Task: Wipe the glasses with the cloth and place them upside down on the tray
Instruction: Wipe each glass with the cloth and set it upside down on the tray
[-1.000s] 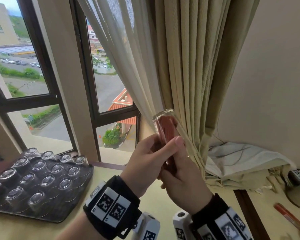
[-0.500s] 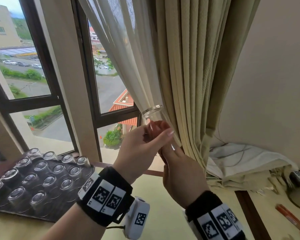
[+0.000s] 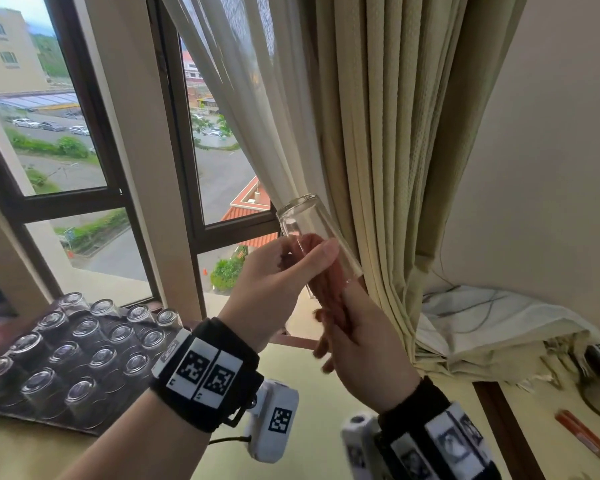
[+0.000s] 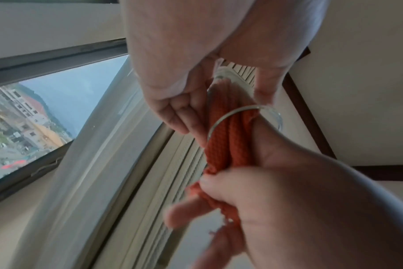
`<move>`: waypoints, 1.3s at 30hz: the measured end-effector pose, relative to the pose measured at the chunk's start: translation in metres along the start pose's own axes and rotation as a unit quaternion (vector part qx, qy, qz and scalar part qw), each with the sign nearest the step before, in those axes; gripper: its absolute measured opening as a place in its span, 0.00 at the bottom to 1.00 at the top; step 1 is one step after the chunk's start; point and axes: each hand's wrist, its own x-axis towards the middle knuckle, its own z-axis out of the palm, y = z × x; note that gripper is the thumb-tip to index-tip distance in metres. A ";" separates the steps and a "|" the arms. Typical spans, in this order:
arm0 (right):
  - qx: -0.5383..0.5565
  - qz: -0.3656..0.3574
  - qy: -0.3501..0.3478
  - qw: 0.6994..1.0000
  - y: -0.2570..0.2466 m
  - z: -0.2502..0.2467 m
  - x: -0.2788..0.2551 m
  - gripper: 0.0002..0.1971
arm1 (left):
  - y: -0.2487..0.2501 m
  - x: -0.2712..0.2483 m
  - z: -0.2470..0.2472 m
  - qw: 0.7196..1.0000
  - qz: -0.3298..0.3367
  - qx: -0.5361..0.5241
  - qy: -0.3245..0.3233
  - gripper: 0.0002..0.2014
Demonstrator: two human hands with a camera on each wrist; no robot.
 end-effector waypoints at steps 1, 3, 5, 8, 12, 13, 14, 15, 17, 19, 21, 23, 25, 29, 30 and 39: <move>-0.182 -0.063 0.015 0.981 0.004 -0.002 0.001 0.43 | 0.000 0.000 0.000 1.000 0.003 0.010 0.002 0.23; -0.356 -0.123 0.042 0.925 0.010 0.000 0.004 0.46 | 0.001 -0.003 0.003 0.999 0.018 0.026 -0.005 0.20; -0.338 -0.140 0.083 0.927 0.018 0.005 0.004 0.39 | 0.001 -0.007 0.010 0.999 0.024 0.035 -0.031 0.16; -0.058 -0.052 0.044 0.996 0.011 0.006 0.004 0.24 | -0.001 -0.013 0.019 0.998 0.007 0.030 -0.055 0.13; 0.369 0.047 -0.059 0.926 -0.012 0.001 0.001 0.25 | -0.006 -0.009 0.016 0.998 -0.024 -0.010 -0.053 0.20; 0.419 0.049 -0.061 0.904 -0.014 0.001 -0.001 0.25 | -0.006 -0.008 0.015 0.998 -0.025 -0.017 -0.046 0.20; 0.458 0.051 -0.056 0.886 -0.013 0.001 -0.004 0.24 | -0.006 -0.006 0.015 0.999 -0.025 -0.021 -0.036 0.18; 0.490 0.053 -0.048 0.869 -0.013 0.001 -0.007 0.23 | -0.007 -0.004 0.016 0.999 -0.024 -0.022 -0.027 0.18; 0.528 0.066 -0.016 0.847 -0.012 0.003 -0.010 0.21 | -0.011 -0.001 0.018 0.999 -0.024 -0.024 -0.016 0.20; 0.537 0.091 0.040 0.837 -0.011 0.005 -0.010 0.20 | -0.016 0.000 0.020 0.998 -0.040 -0.045 -0.015 0.23; 0.513 0.100 0.091 0.848 -0.010 0.005 -0.007 0.18 | -0.018 -0.001 0.021 0.993 -0.072 -0.088 -0.031 0.21; 0.452 0.098 0.142 0.875 -0.009 0.000 -0.005 0.14 | -0.015 -0.003 0.023 0.984 -0.107 -0.138 -0.045 0.17; 0.355 0.098 0.185 0.911 -0.010 -0.009 -0.007 0.11 | -0.010 -0.004 0.024 0.967 -0.153 -0.199 -0.045 0.20; 0.067 -0.001 0.224 0.972 0.000 -0.022 -0.016 0.13 | -0.006 0.003 0.018 0.916 -0.287 -0.279 -0.002 0.49; -0.027 -0.063 0.223 0.972 0.004 -0.025 -0.018 0.15 | -0.006 0.005 0.019 0.910 -0.305 -0.282 -0.007 0.52; -0.111 -0.043 0.025 0.993 0.021 -0.015 -0.018 0.45 | -0.013 0.009 0.026 0.959 -0.204 -0.195 0.028 0.34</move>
